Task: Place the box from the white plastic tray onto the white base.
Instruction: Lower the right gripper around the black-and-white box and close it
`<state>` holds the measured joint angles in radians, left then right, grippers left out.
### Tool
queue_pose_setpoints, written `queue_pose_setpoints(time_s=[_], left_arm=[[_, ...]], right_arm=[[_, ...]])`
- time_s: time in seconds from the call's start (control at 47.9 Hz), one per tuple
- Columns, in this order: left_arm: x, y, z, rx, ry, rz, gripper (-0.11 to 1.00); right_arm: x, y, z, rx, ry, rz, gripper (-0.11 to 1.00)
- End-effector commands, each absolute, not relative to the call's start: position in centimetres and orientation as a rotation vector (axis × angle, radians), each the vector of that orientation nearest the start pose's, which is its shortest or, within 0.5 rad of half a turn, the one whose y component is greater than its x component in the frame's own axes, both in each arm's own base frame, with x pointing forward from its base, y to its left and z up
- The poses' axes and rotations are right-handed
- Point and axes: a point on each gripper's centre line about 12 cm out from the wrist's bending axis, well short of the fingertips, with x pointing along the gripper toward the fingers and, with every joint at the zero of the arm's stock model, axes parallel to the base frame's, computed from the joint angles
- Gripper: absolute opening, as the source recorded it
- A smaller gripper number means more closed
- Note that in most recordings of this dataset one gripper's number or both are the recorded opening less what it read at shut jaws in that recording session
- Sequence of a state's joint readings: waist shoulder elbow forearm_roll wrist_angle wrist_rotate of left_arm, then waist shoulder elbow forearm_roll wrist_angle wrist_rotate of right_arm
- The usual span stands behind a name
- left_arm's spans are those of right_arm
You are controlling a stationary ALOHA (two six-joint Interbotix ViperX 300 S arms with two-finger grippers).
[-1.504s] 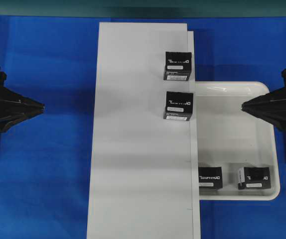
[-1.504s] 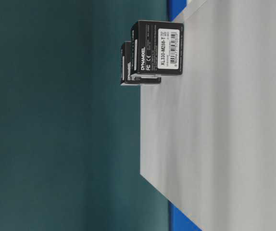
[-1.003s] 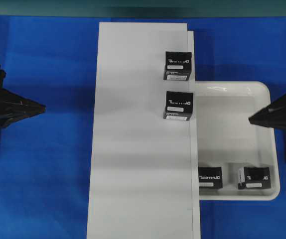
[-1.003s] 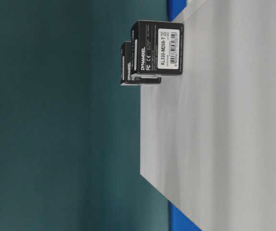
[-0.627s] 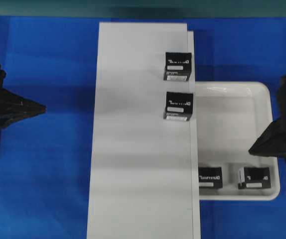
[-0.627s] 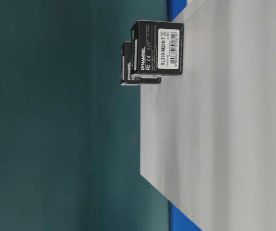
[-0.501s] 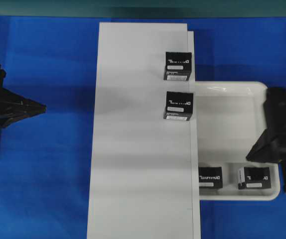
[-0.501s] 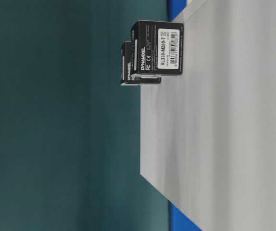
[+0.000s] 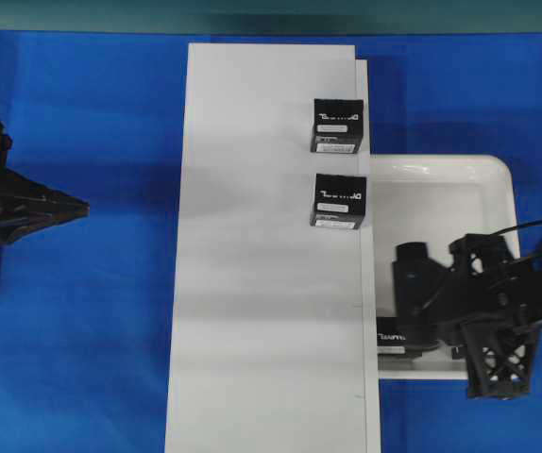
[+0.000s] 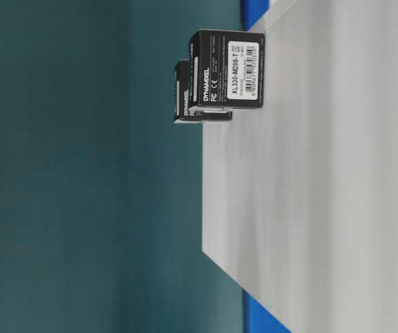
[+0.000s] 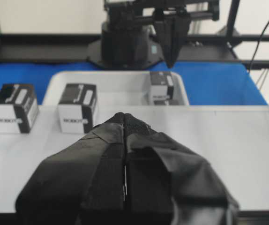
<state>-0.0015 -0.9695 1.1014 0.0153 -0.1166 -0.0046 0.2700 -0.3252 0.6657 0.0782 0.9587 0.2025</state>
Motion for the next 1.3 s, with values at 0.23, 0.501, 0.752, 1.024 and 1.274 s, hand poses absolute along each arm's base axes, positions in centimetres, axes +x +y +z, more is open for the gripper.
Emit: queue_pose_setpoints(time_s=[0.23, 0.501, 0.752, 1.024, 1.274], left_arm=[[20.3, 0.0, 31.4, 0.011, -0.008, -0.002, -0.07], [20.3, -0.1, 31.4, 0.012, -0.006, -0.004, -0.07], [20.3, -0.1, 31.4, 0.009, -0.008, -0.003, -0.07], [20.3, -0.1, 31.4, 0.011, -0.006, -0.005, -0.07], [20.3, -0.1, 31.4, 0.009, -0.005, -0.003, -0.07]], right_arm=[[28.2, 8.5, 19.7, 0.088, 1.309, 0.114, 0.26], [28.7, 8.3, 18.0, 0.096, 1.323, 0.092, 0.96], [29.6, 8.2, 16.4, 0.111, 1.316, 0.074, 1.0], [30.2, 7.8, 14.6, 0.093, 1.345, 0.053, 1.0], [30.5, 6.9, 13.2, 0.095, 1.364, 0.028, 1.0]])
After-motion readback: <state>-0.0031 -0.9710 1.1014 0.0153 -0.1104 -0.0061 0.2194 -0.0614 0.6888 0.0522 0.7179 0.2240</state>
